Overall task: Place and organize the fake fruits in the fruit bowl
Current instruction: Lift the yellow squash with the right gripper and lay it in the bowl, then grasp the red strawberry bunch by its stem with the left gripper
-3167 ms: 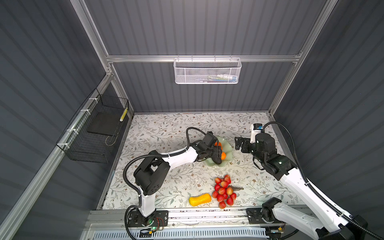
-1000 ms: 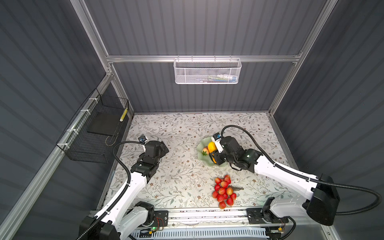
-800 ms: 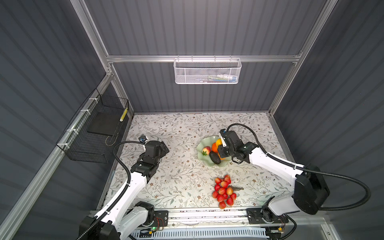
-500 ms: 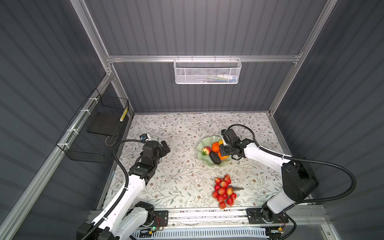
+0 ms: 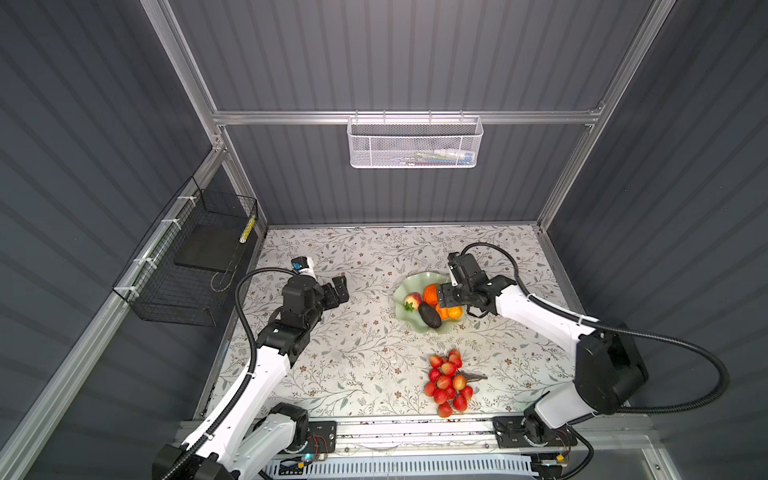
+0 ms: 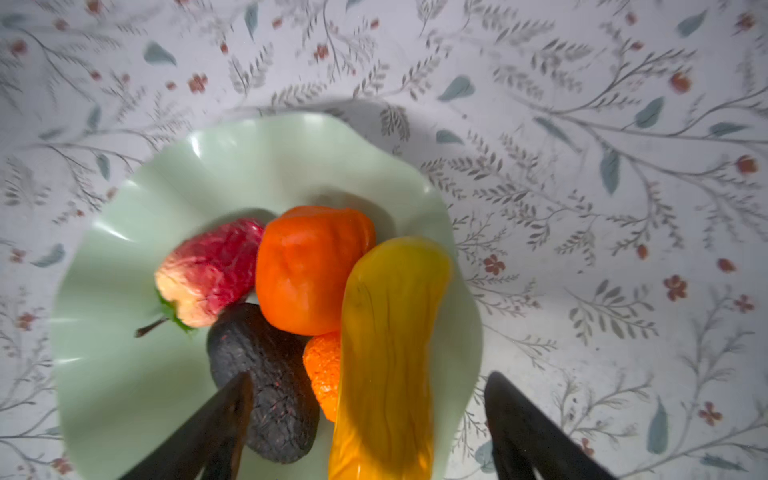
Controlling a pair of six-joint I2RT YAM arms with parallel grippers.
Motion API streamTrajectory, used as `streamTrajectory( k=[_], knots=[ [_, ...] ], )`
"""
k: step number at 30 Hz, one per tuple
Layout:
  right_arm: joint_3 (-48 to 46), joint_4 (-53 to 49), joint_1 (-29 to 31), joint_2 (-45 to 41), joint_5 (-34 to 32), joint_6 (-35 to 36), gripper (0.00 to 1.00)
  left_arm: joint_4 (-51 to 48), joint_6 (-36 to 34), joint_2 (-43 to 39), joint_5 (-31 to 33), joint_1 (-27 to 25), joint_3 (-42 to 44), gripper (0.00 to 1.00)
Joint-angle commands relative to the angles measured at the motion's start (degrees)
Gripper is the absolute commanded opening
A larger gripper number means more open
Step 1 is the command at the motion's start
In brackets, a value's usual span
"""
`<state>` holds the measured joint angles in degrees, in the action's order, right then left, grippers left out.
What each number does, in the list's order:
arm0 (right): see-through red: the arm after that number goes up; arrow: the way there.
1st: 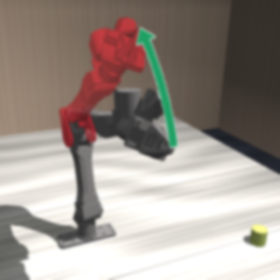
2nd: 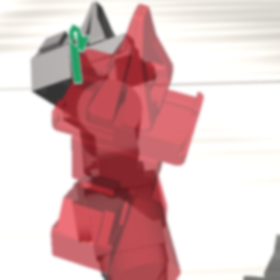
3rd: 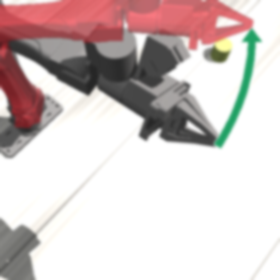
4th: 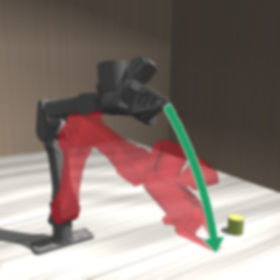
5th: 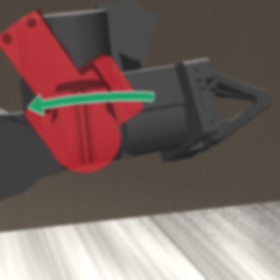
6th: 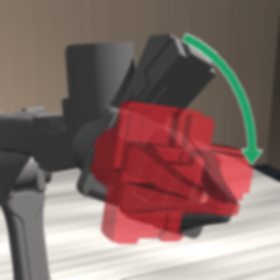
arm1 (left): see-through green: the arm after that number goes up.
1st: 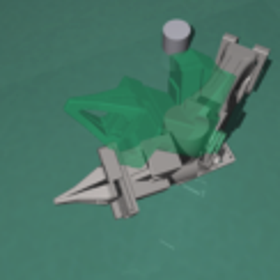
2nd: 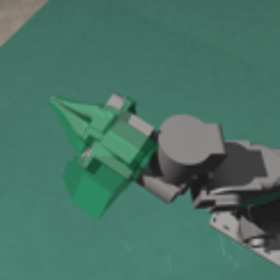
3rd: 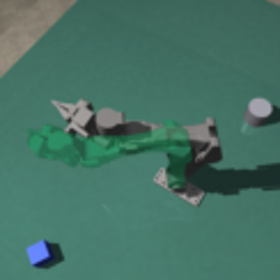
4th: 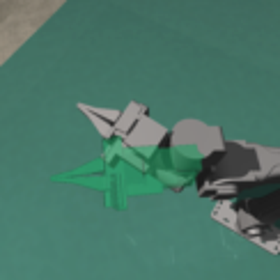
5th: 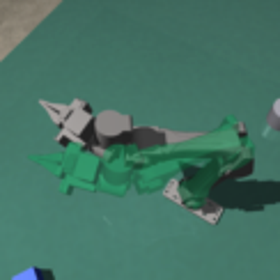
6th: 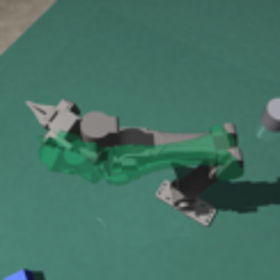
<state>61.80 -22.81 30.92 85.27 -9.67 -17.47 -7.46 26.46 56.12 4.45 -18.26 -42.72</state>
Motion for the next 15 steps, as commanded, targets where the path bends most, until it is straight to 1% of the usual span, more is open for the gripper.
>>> streamTrajectory(
  k=[1,2,4,5,7,9,11,15],
  knots=[
    [-1.2,2.1,-1.6,-7.5,-1.5,-2.5,0.96,2.2,-4.5,3.5,-12.2,0.2,-4.1,0.95],
    [-2.6,3.2,-2.4,-10.0,-1.2,-3.7,0.99,2.1,-5.4,5.3,-14.8,-0.2,-5.3,0.93],
    [-6.1,6.5,-4.4,-14.8,0.6,-6.0,0.99,1.2,-7.8,8.6,-17.0,-2.6,-7.6,0.91],
    [-8.1,8.1,-5.9,-17.5,2.1,-7.8,0.99,0.0,-9.8,10.5,-16.4,-5.1,-9.2,0.90],
    [-12.1,11.1,-9.3,-22.6,5.5,-11.3,0.99,-2.2,-14.7,13.6,-12.6,-11.5,-12.1,0.89],
    [-15.5,13.1,-12.8,-26.4,8.8,-13.8,0.99,-3.1,-18.1,16.8,-11.4,-16.8,-14.5,0.88],
    [-18.0,13.3,-16.7,-28.6,11.4,-15.5,0.99,-3.6,-21.6,20.4,-10.5,-22.2,-17.0,0.87],
    [-21.8,13.4,-25.0,-29.6,19.2,-18.3,0.99,-6.6,-28.9,27.9,-5.4,-33.2,-23.1,0.86]
  ],
)
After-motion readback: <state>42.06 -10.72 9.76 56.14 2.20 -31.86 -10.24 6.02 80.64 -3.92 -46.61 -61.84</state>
